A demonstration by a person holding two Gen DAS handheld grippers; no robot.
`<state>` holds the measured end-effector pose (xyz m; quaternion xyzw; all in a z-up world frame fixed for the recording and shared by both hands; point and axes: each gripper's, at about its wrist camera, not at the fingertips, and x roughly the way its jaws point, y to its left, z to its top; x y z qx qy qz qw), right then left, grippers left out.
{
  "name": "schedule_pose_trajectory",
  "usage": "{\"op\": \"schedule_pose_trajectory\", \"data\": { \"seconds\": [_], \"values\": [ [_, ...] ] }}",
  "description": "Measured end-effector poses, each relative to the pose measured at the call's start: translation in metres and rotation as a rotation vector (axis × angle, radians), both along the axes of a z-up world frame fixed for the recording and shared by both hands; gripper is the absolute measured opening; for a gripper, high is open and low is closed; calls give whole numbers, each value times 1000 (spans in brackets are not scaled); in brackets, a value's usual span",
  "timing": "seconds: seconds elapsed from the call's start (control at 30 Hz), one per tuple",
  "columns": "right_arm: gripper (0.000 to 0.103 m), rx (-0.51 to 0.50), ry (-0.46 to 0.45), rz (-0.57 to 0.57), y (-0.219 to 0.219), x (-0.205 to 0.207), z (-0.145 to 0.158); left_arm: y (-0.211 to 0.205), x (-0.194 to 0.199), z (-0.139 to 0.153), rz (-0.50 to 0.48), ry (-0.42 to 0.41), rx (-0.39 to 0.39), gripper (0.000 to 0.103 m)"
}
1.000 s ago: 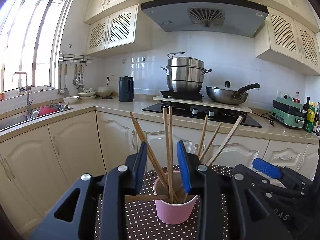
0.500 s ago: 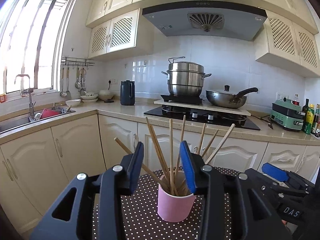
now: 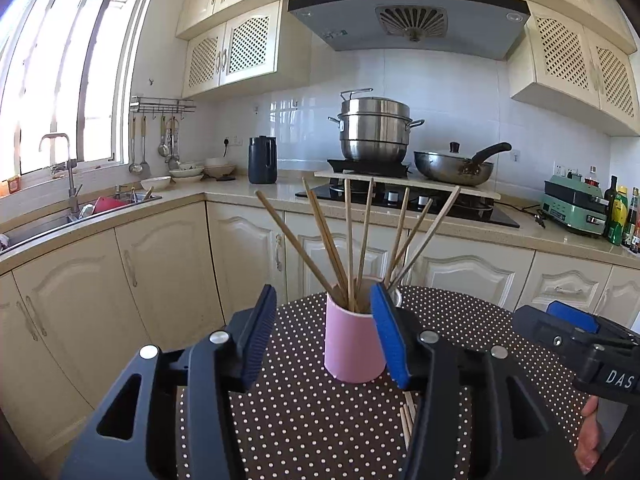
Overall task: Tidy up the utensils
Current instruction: 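Move both open grippers back down over the chopstick row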
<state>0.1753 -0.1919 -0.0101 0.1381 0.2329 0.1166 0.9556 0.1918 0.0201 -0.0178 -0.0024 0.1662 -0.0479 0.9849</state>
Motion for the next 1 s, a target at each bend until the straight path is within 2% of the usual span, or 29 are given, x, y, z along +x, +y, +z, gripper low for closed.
{"op": "schedule_pose_trajectory", "data": {
  "seconds": [0.47,0.7,0.87,1.0],
  "values": [
    [92,-42,285,-63,7,5,-74,4,-5,-66,-43,240,-13,50],
    [91,-126,414,-43,23,13,-105,8,-3,-92,-71,338,-23,50],
    [91,-210,462,-26,36,21,-112,10,0,-105,-88,414,-26,50],
    [91,-302,524,8,50,35,-114,12,1,-110,-65,441,-16,50]
  ]
}}
